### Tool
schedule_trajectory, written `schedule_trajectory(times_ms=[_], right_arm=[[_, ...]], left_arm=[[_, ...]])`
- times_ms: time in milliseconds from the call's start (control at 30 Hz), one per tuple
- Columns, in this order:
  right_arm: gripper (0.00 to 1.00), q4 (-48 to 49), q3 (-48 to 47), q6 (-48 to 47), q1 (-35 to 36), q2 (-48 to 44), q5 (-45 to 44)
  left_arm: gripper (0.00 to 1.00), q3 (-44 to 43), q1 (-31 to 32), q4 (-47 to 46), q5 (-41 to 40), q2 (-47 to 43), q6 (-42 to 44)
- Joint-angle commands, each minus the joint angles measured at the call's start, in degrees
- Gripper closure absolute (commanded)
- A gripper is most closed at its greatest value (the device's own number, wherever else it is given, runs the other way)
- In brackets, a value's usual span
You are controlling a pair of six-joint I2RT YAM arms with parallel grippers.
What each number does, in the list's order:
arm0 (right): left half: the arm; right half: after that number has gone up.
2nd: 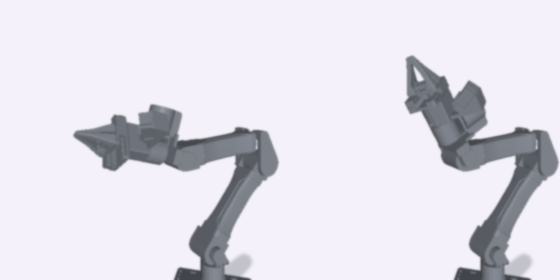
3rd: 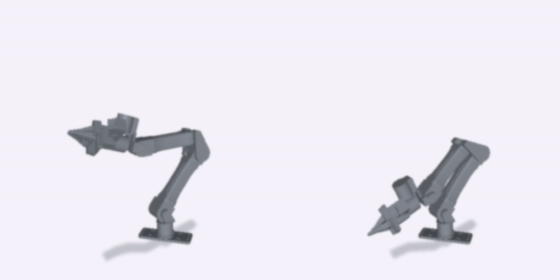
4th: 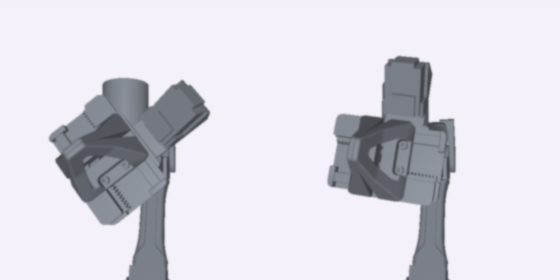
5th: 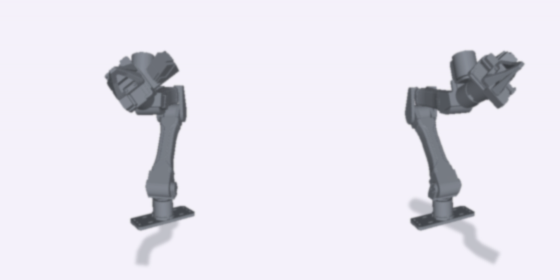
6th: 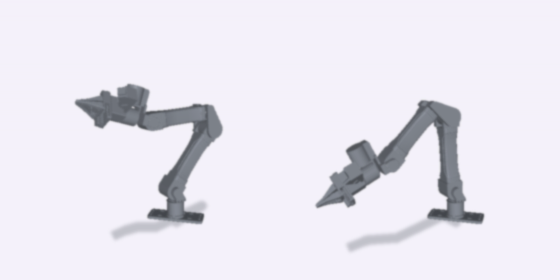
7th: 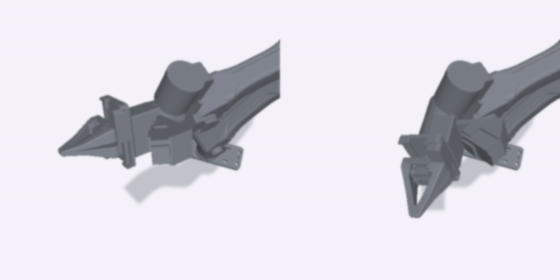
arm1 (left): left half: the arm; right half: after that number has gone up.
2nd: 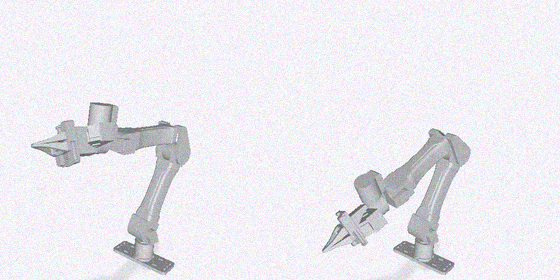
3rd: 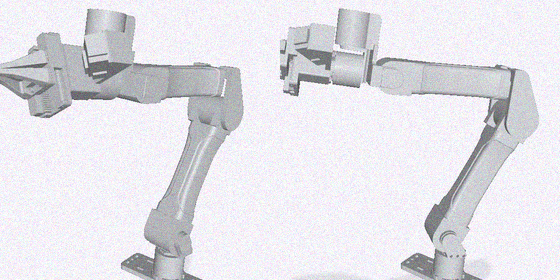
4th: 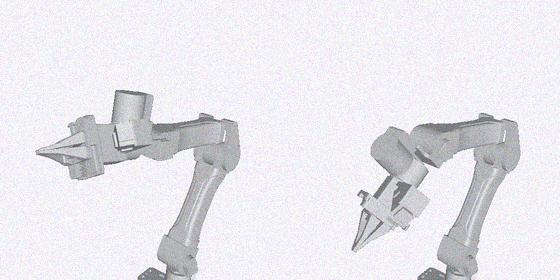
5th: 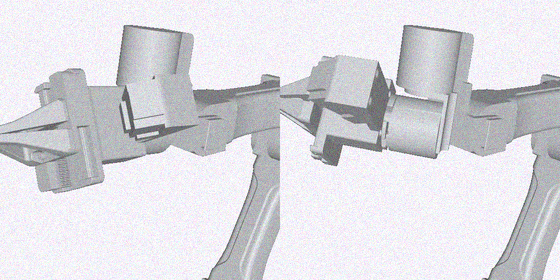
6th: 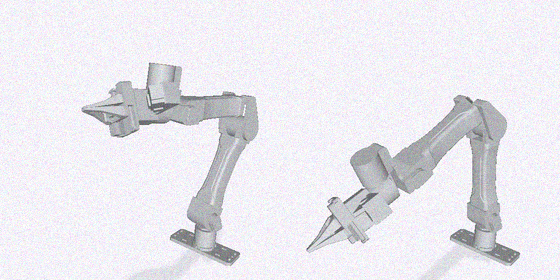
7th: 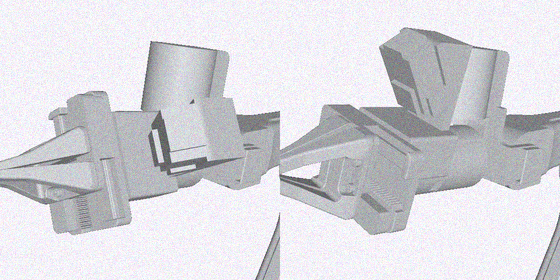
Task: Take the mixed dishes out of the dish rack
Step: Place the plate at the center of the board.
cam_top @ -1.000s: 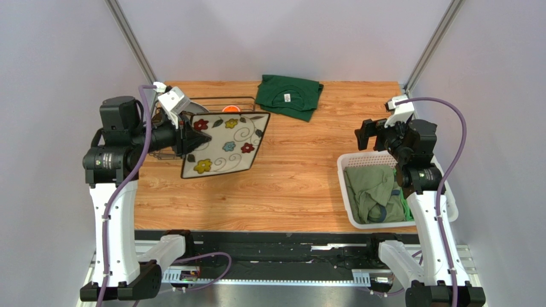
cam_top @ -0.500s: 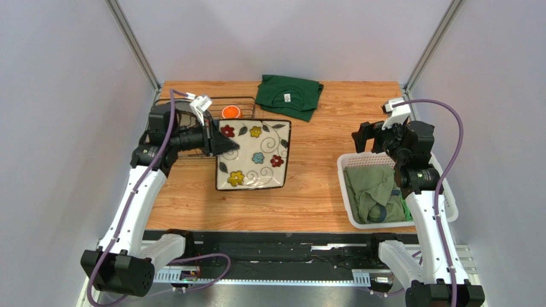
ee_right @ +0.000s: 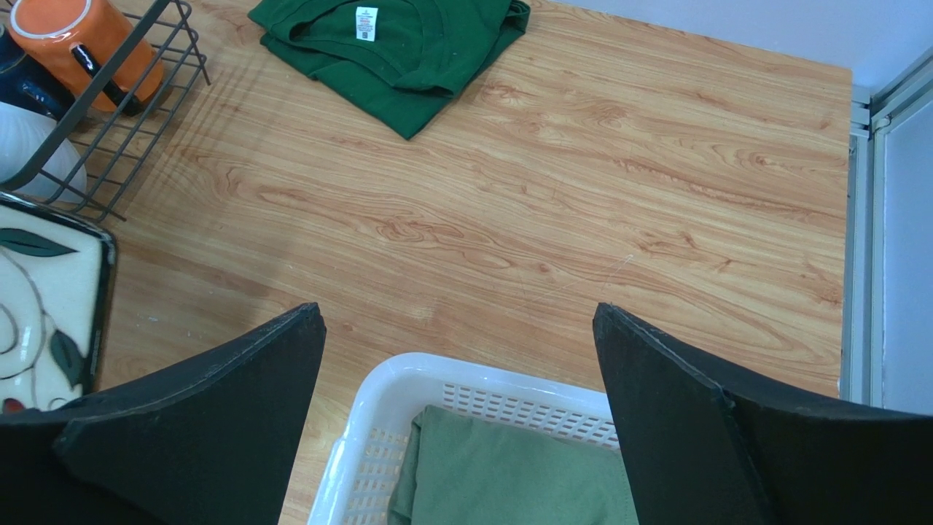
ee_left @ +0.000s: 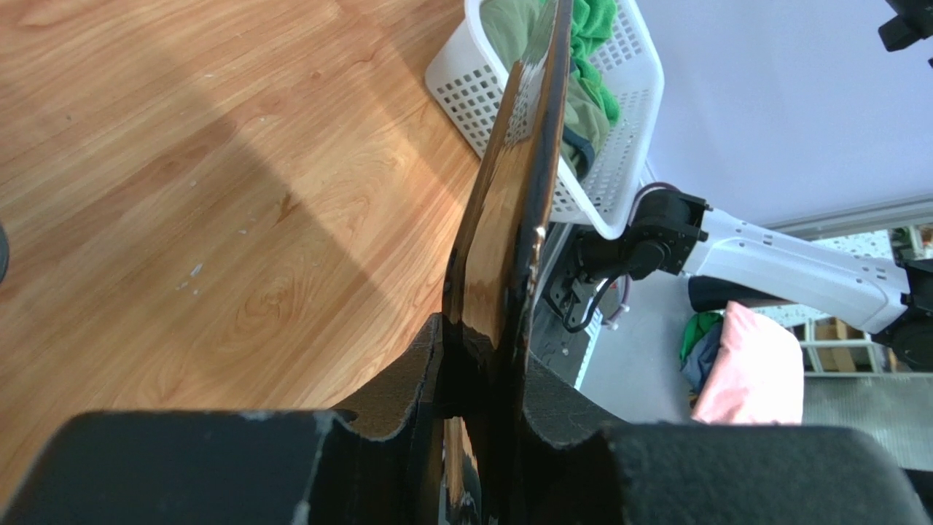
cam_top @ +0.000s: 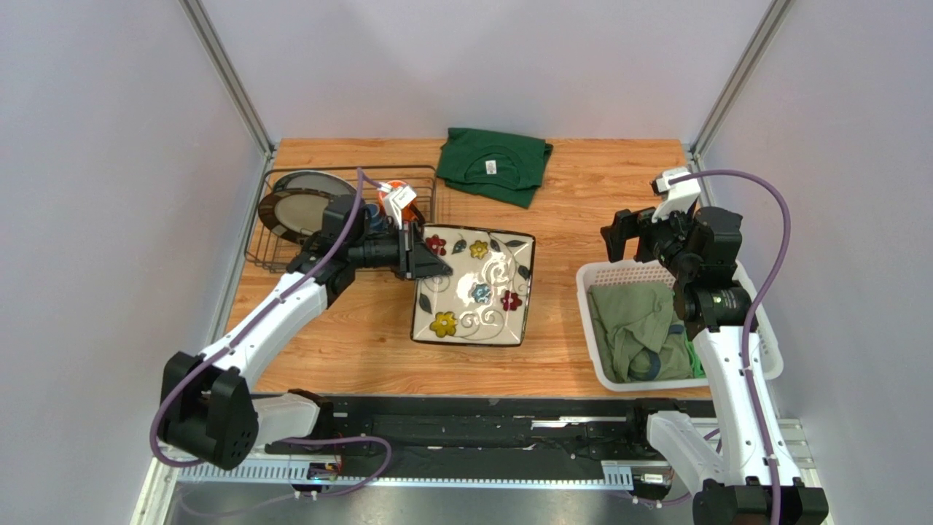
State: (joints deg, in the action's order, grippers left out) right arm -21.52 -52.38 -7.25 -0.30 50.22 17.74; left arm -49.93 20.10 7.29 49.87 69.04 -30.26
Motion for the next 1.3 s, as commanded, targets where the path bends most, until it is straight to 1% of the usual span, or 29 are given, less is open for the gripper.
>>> schedule_trajectory(times_ms=[0,200,433,500,633,800,900,1267], right_arm=[[0.00,3.1,0.0,-1.1,0.0,-0.1,0.5],[0.01,3.2,0.2,-1.5,0.0,0.1,0.4],[0.00,3.2,0.3,-1.8,0.0,0.6,0.2],[0.01,3.4,0.4,-2.1,-0.1,0.8,0.2],[0.01,3.4,0.6,-2.1,-0.4,1.4,0.3],[0.01,3.4,0.7,-2.4,-0.8,1.6,0.7],[0.01,3.4,0.7,-2.3,-0.9,1.7,0.8],[0.01,3.3,0.7,-2.7,-0.9,1.6,1.3]], left_arm=[[1.00,-1.8,1.4,-15.7,4.4,3.3,-6.6],[1.00,-0.3,4.3,-21.3,1.8,6.6,-9.1],[1.00,2.1,7.6,-25.6,-1.1,10.1,-15.1],[1.00,2.8,7.9,-27.0,-1.7,10.8,-17.4],[1.00,3.4,8.6,-29.0,-2.6,13.6,-19.0],[1.00,4.5,9.6,-34.6,-2.5,17.5,-23.1],[1.00,5.4,10.0,-36.3,-3.6,19.6,-24.8],[1.00,5.8,12.5,-41.8,-4.3,24.7,-28.5]])
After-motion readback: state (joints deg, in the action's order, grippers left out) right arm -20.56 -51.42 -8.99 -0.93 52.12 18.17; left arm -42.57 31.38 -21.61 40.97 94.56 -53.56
